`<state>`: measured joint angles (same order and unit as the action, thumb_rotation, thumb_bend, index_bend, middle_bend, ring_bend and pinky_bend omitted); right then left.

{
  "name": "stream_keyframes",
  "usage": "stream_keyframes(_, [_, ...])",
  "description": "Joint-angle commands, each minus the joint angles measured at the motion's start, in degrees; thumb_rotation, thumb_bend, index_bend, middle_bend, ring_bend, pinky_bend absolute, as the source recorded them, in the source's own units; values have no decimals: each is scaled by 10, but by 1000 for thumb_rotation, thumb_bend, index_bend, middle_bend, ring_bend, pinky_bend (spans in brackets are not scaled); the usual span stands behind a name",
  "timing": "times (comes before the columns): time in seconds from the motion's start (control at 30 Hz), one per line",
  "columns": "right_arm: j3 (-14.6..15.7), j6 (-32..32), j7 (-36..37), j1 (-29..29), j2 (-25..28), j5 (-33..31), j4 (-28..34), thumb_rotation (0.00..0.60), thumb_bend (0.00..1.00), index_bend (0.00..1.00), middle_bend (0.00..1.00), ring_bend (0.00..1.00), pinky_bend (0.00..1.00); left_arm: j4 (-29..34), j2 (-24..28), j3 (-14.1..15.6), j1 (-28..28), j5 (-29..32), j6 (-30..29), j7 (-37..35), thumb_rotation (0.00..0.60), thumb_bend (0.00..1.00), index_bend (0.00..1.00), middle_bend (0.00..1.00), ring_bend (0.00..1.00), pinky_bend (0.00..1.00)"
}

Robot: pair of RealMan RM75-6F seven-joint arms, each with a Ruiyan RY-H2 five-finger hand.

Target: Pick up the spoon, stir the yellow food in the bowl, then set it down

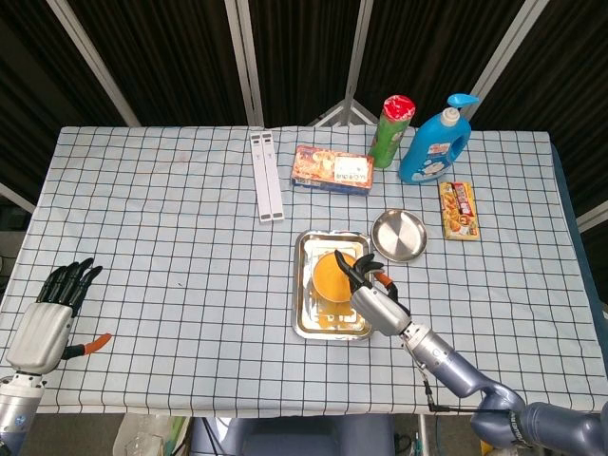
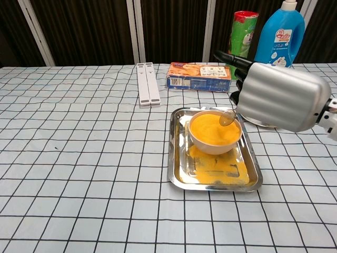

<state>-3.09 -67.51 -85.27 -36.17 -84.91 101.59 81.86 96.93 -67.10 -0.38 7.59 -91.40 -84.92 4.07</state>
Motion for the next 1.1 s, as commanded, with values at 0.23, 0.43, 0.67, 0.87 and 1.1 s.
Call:
stream_keyframes(0.23, [-28,-1,57,17,-13,-63,21,600,545,611,609,428,0,1,1,0,0,3,1,-2,600,0,0,0,0,35])
stream_keyframes(0.43, [-62,-15,100,25,-13,-111,-10,600,545,611,609,428,0,0,-1,0,0,1,-1,-3,600,0,0,0,0,35])
stream_keyframes(0.67, [-95,-9,185,34,-13,-182,-59,600,544,610,609,428,0,1,-1,-1,1,4,2,-4,600,0,0,0,0,35])
stream_keyframes(0.87, [-95,24,238,32,-31,-225,-129,600,545,611,609,428,0,3,-2,-1,1,4,3,0,600,0,0,0,0,35])
stream_keyframes(1.1, [-94,42,302,26,-79,-250,-211,600,545,611,609,428,0,5,-4,0,2,4,7,6,600,0,0,0,0,35])
